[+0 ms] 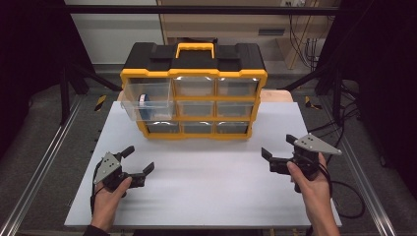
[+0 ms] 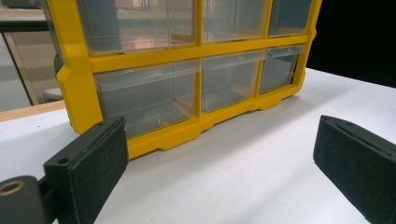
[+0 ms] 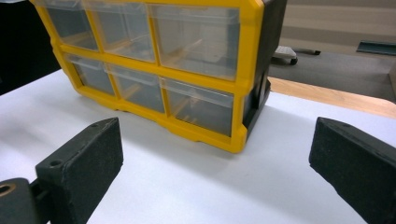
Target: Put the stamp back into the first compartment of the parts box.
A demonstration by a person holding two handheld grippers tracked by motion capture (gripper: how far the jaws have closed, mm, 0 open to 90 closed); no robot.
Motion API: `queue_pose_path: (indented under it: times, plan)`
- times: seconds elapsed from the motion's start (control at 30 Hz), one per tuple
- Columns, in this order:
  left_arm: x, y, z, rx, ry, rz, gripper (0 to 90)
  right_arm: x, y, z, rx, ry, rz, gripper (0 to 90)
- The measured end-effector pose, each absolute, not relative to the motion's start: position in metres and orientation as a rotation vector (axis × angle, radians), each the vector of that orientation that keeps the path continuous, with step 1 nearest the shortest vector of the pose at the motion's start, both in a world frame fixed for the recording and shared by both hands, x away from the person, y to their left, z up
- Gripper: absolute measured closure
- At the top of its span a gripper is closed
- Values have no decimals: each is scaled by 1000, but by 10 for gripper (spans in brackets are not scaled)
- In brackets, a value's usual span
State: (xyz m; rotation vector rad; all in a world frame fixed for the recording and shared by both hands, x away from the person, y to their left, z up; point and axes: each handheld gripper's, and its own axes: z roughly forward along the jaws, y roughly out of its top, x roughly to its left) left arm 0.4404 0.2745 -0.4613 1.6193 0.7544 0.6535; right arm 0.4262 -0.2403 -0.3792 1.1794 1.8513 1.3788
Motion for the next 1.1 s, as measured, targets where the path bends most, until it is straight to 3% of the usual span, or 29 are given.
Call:
queue_pose_path:
  times: [1.1]
  plan:
    - [438, 274, -460, 1619, 745, 659, 29, 405, -261, -445, 1180, 1719, 1347, 67]
